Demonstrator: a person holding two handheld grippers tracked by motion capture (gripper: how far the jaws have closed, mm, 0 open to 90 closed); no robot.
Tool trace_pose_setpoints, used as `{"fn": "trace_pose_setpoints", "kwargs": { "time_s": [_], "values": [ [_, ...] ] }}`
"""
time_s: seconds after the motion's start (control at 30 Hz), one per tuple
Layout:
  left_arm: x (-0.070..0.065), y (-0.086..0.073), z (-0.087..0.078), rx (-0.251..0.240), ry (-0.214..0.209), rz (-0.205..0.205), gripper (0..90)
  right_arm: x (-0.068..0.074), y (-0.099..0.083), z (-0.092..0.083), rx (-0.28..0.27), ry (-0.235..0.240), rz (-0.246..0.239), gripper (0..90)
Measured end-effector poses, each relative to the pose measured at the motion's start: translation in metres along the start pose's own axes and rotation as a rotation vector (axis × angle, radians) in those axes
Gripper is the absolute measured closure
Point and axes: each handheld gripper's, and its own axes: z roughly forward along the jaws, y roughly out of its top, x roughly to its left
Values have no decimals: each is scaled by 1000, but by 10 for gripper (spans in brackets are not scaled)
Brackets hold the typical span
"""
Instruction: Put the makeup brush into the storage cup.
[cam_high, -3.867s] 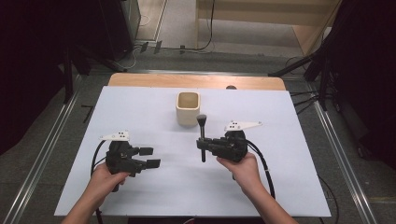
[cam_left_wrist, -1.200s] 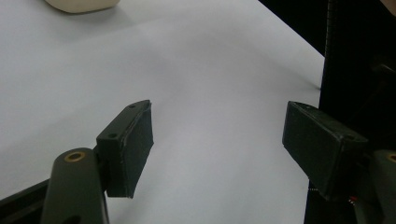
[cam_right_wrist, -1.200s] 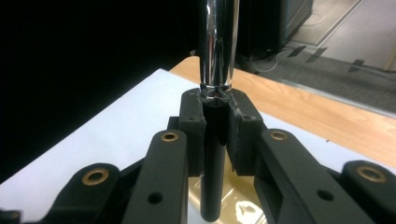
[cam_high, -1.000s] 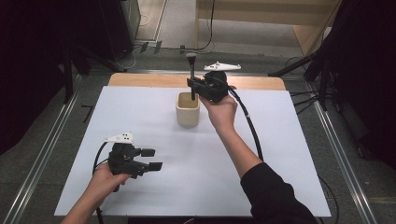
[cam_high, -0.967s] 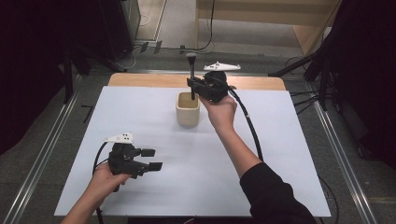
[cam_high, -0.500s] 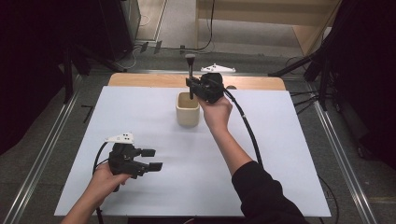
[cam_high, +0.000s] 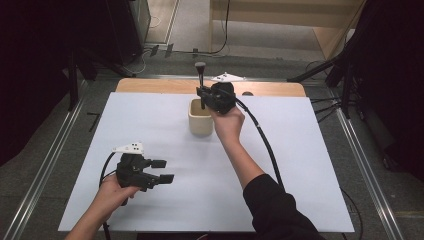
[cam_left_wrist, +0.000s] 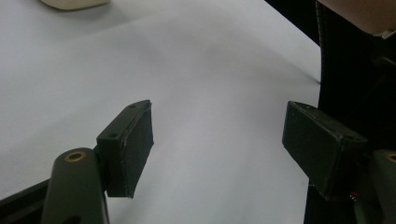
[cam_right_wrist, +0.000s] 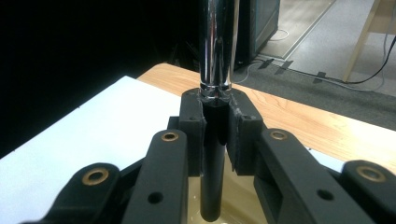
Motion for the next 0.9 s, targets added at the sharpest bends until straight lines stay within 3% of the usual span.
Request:
{"fn": "trace_pose_setpoints", "kwargs": {
  "time_s": [0.13,0.53,0.9],
  "values": [
    [0,0,0,3,0,1,253,-2,-7,0,-4,-12,16,793],
    [0,0,1,5,5,1,254,-3,-24,4,4,17,54,793],
    [0,0,1,9,7,1,254,-3,-32,6,33,18,44,792]
  ]
}}
